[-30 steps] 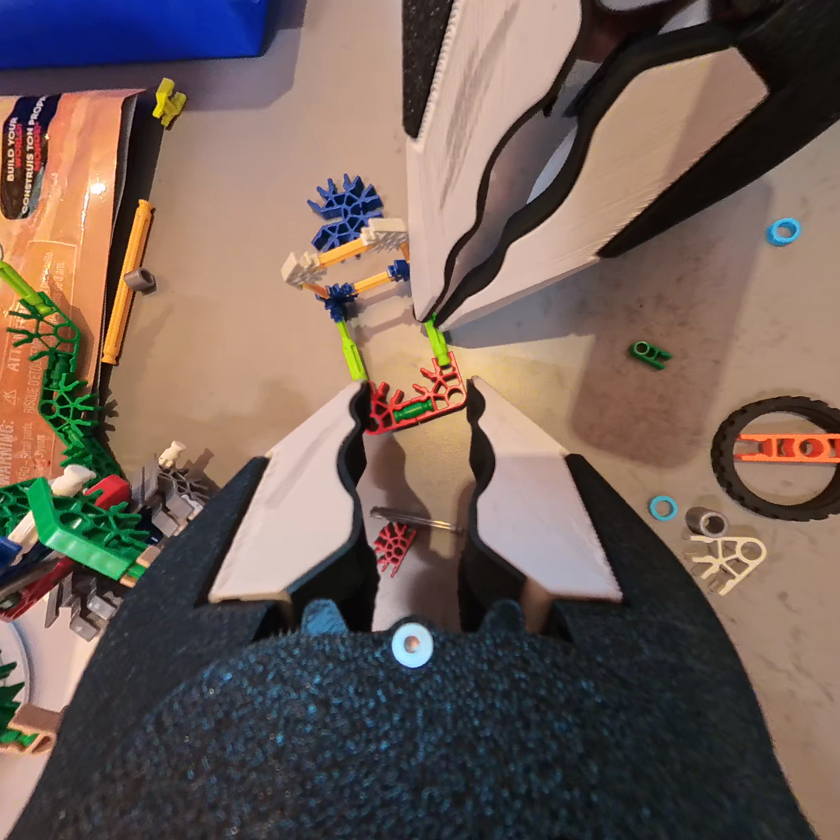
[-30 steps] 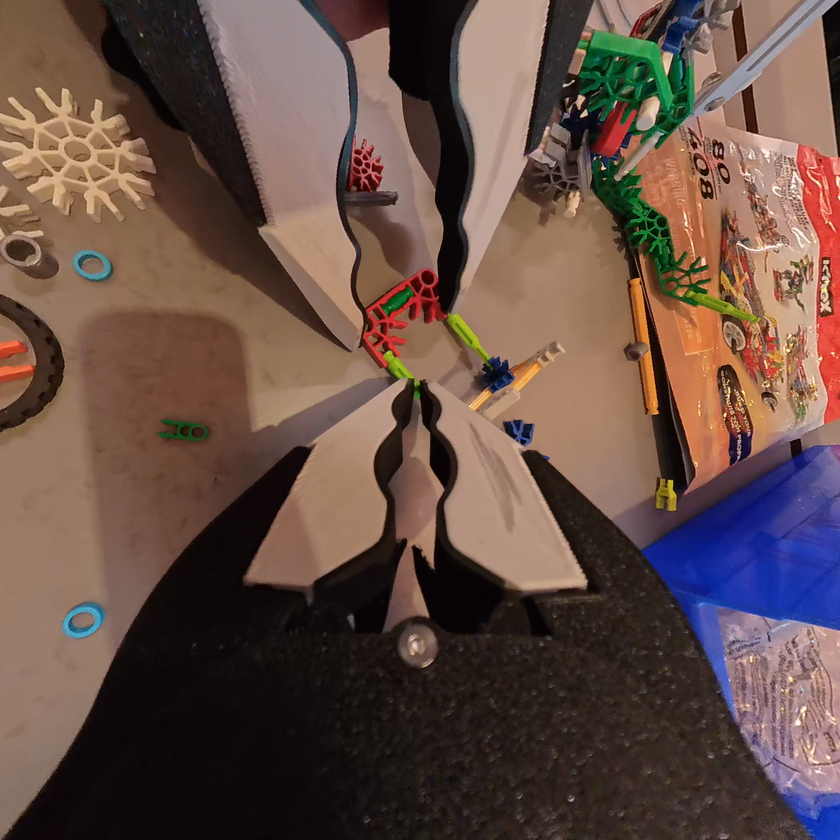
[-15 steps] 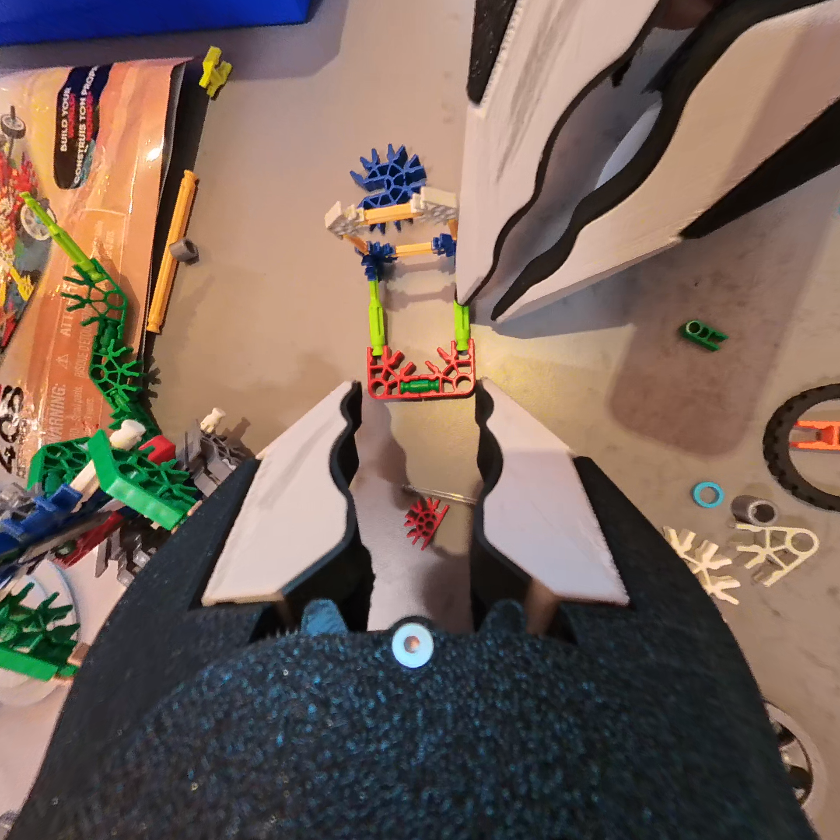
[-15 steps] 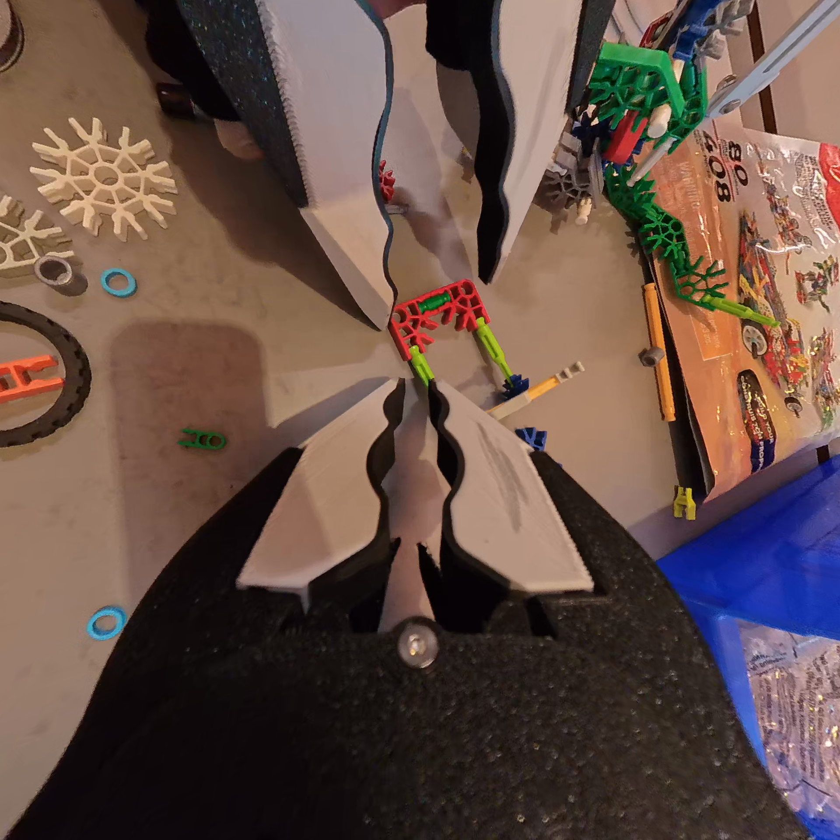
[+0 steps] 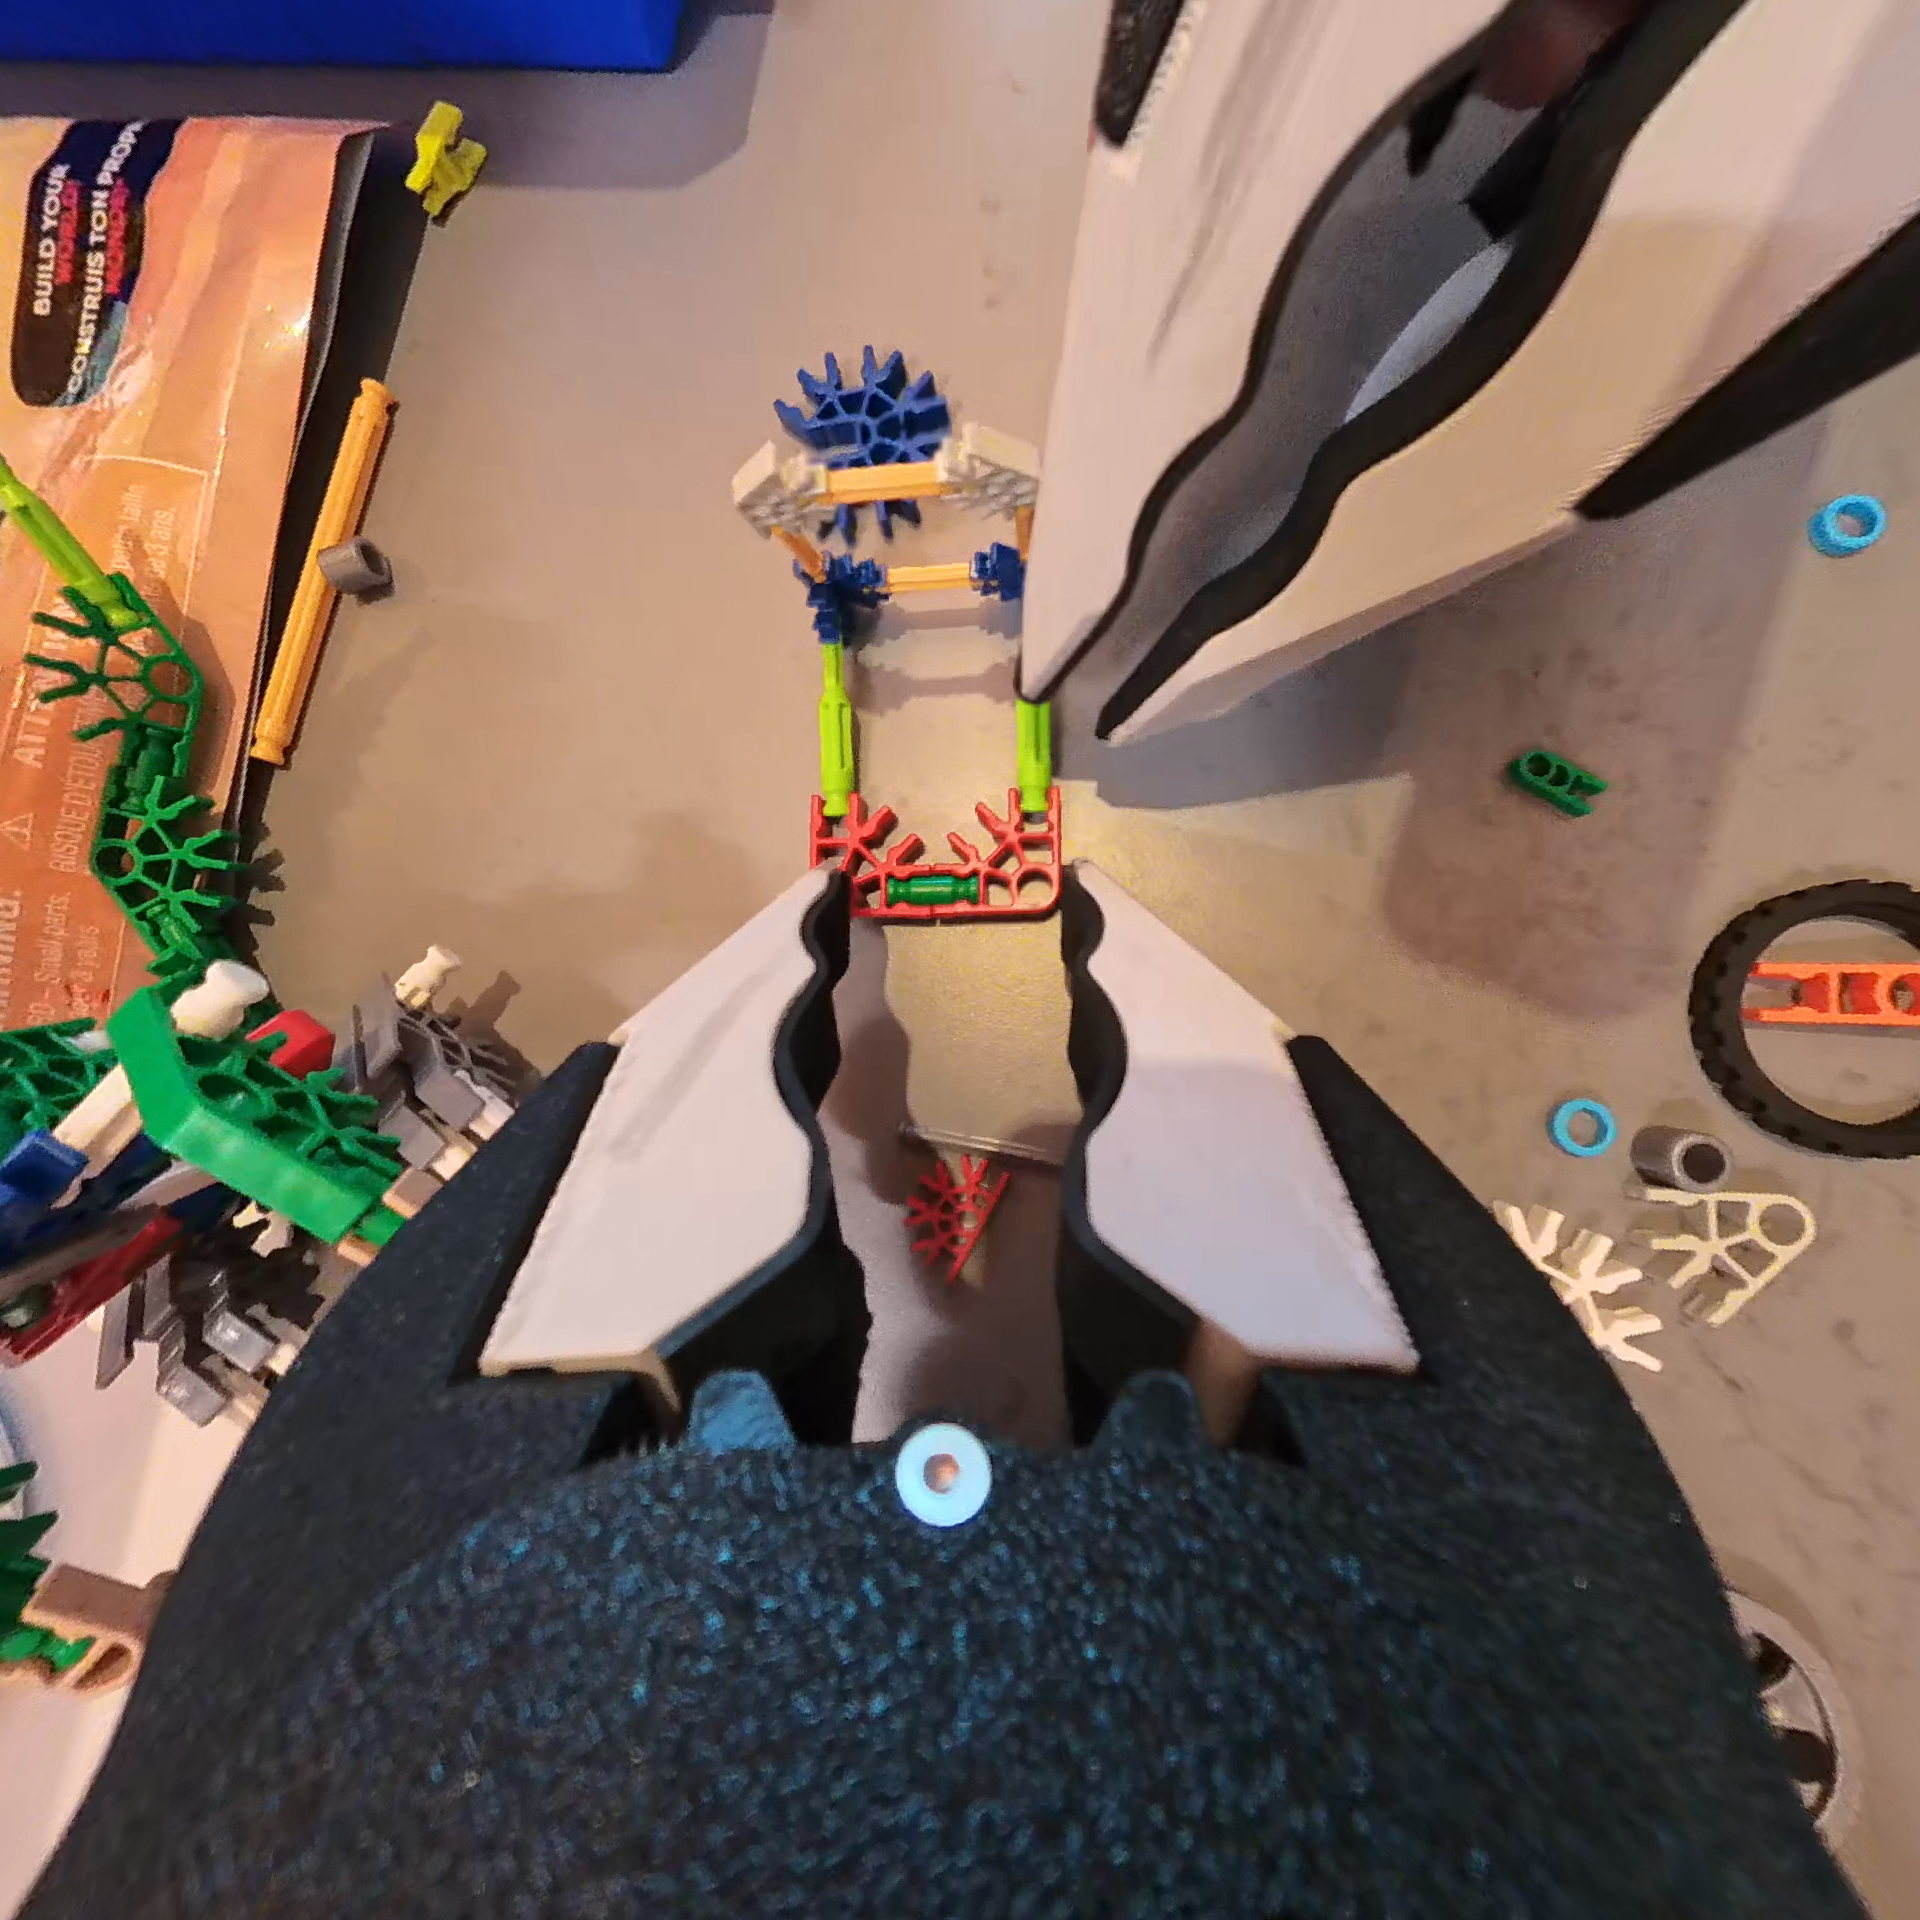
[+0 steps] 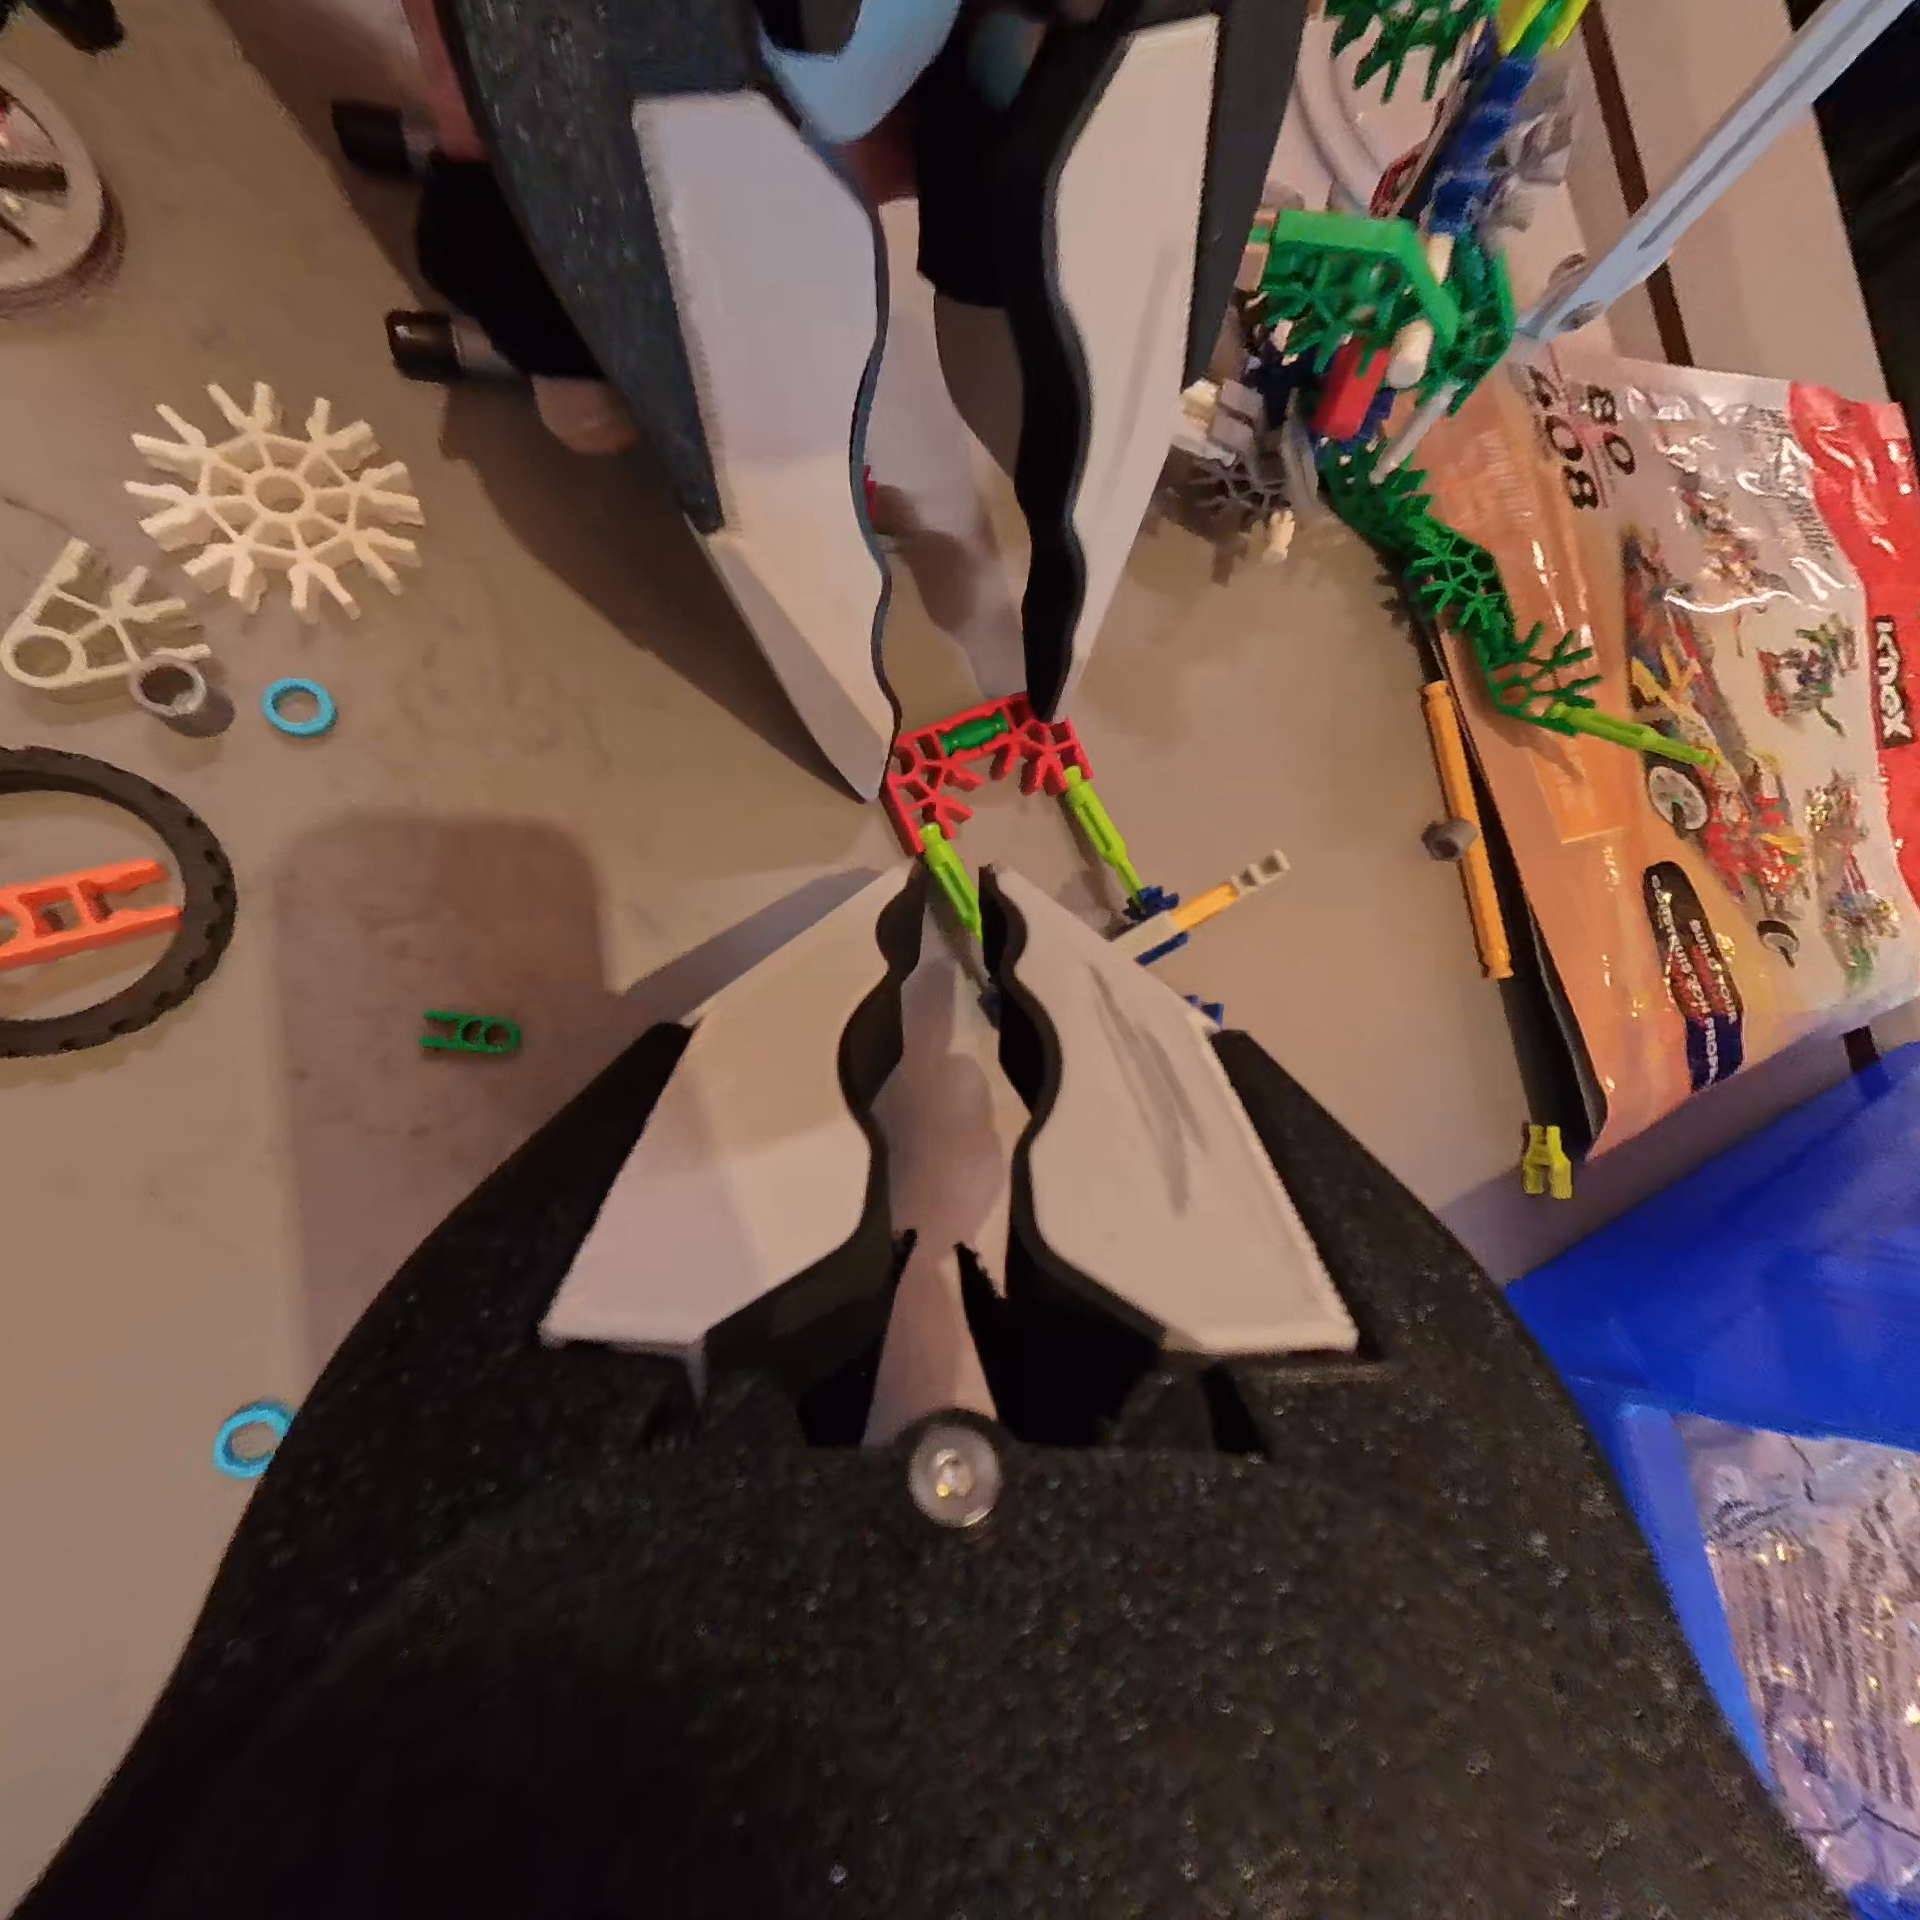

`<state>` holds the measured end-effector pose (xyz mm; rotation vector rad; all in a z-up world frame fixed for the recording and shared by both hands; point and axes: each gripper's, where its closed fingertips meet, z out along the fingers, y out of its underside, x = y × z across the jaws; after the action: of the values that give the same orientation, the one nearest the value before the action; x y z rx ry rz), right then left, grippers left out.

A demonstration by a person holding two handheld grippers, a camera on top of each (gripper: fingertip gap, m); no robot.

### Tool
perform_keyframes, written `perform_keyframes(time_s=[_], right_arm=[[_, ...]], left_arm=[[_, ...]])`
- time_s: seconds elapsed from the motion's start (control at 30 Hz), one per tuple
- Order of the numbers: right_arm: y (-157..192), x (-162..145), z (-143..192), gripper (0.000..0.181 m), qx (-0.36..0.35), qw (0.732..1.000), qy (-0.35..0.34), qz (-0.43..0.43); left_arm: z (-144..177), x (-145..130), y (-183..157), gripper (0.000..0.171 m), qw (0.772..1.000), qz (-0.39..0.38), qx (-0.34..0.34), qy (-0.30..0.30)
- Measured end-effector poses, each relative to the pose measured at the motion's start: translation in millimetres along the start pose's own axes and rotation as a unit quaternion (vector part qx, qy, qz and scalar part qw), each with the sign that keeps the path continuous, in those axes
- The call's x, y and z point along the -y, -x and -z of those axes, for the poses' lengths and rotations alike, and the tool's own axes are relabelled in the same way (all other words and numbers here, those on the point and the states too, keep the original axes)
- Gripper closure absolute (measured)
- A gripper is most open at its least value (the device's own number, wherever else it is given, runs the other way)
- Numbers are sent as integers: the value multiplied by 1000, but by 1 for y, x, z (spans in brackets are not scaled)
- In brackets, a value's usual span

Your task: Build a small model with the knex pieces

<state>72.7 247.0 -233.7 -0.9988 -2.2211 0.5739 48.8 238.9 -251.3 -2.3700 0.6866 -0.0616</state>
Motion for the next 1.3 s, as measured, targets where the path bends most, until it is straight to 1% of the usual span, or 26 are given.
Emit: perform_keyframes(time_s=[0.1,0.2,0.4,0.53,0.67,0.77,0.97,1.2,1.3], right_arm=[[4,-8,-7,167,1,999,28,19],[4,-7,-9,172,-8,999,35,31],[0,-10,-13,171,-39,994,63,74],[0,-11,-14,174,-50,992,73,93],[-1,-8,-15,175,-48,993,61,87],[-2,-3,-12,177,-42,996,37,69],[-5,5,-7,177,-32,999,-1,31],[-6,9,1,177,-22,999,-27,13],[-7,10,4,177,-21,999,-35,5]], left_arm=[[0,0,0,133,1000,-2,-2,-1],[0,0,-1,133,1000,-5,-3,-1],[0,0,-1,134,1000,-6,-5,-3],[0,1,-2,134,1000,-7,-6,-4],[0,1,0,132,1000,-7,-4,-4],[1,-1,4,131,1000,-11,8,-3],[4,4,4,126,1000,-12,11,-14],[1,5,5,124,1000,-18,18,-15],[-1,5,6,126,999,-24,27,-14]])
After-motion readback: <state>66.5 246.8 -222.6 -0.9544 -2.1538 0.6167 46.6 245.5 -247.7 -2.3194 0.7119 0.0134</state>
